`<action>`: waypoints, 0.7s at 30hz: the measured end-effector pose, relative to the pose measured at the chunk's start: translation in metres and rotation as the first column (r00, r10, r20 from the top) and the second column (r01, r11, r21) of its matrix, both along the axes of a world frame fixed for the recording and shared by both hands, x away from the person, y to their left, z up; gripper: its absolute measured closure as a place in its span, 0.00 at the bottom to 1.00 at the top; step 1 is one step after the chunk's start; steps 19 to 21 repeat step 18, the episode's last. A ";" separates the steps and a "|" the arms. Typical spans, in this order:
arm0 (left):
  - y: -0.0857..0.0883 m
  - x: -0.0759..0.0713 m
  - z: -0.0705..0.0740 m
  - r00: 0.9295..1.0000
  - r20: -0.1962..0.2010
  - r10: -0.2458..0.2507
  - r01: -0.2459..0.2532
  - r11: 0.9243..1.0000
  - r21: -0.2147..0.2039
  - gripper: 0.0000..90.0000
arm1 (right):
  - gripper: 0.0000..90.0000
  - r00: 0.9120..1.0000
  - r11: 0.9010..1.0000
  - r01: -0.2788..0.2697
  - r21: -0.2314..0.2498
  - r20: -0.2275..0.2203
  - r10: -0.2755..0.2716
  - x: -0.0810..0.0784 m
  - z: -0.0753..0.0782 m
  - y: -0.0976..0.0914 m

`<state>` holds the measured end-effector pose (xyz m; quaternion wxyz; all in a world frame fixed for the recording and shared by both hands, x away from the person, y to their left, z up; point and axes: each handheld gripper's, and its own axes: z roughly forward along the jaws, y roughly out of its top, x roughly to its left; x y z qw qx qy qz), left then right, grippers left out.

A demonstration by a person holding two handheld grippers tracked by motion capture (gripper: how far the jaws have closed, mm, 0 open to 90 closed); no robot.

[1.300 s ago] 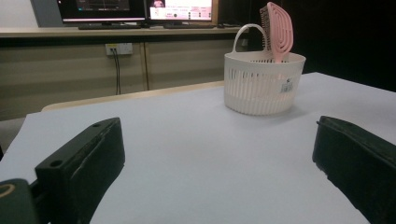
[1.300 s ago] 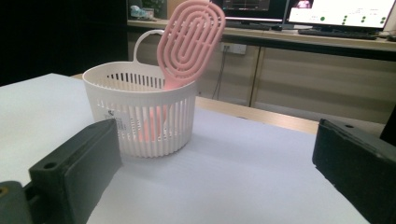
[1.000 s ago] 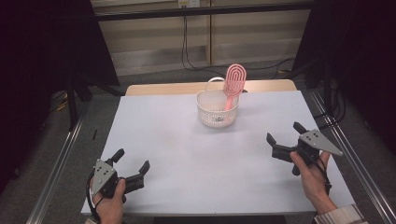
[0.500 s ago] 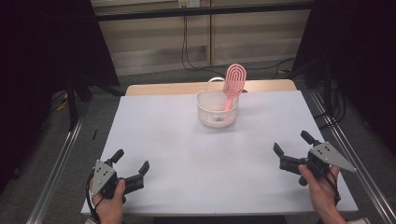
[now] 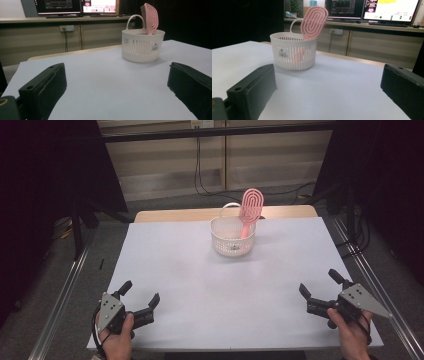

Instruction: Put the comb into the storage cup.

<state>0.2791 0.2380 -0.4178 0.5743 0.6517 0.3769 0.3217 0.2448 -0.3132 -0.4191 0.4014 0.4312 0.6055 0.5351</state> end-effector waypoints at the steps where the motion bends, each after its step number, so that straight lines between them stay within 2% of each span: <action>1: 0.000 -0.001 0.000 1.000 -0.001 -0.006 0.007 1.000 0.001 0.02 | 0.00 1.000 1.000 0.005 -0.001 -0.001 -0.005 -0.001 -0.001 0.000; 10: 0.001 -0.002 -0.001 1.000 0.008 -0.010 0.010 0.999 0.032 0.02 | 0.00 1.000 1.000 0.009 -0.014 -0.017 -0.010 -0.003 -0.008 -0.002; 13: 0.001 0.000 -0.001 1.000 0.001 -0.009 0.009 1.000 0.013 0.02 | 0.00 1.000 1.000 -0.011 -0.013 -0.009 0.011 -0.002 -0.009 0.002; 14: 0.002 -0.001 0.001 1.000 0.010 -0.015 0.015 1.000 -0.011 0.02 | 0.00 1.000 1.000 -0.014 -0.014 -0.010 0.014 -0.001 -0.009 0.002; 15: 0.002 -0.002 0.002 1.000 0.025 -0.018 0.018 1.000 -0.016 0.02 | 0.00 1.000 1.000 -0.017 -0.010 -0.010 0.017 0.000 -0.009 0.002; 21: 0.003 0.000 0.002 1.000 0.015 -0.016 0.016 1.000 -0.019 0.02 | 0.00 1.000 1.000 -0.014 -0.012 -0.005 0.014 0.000 -0.009 0.001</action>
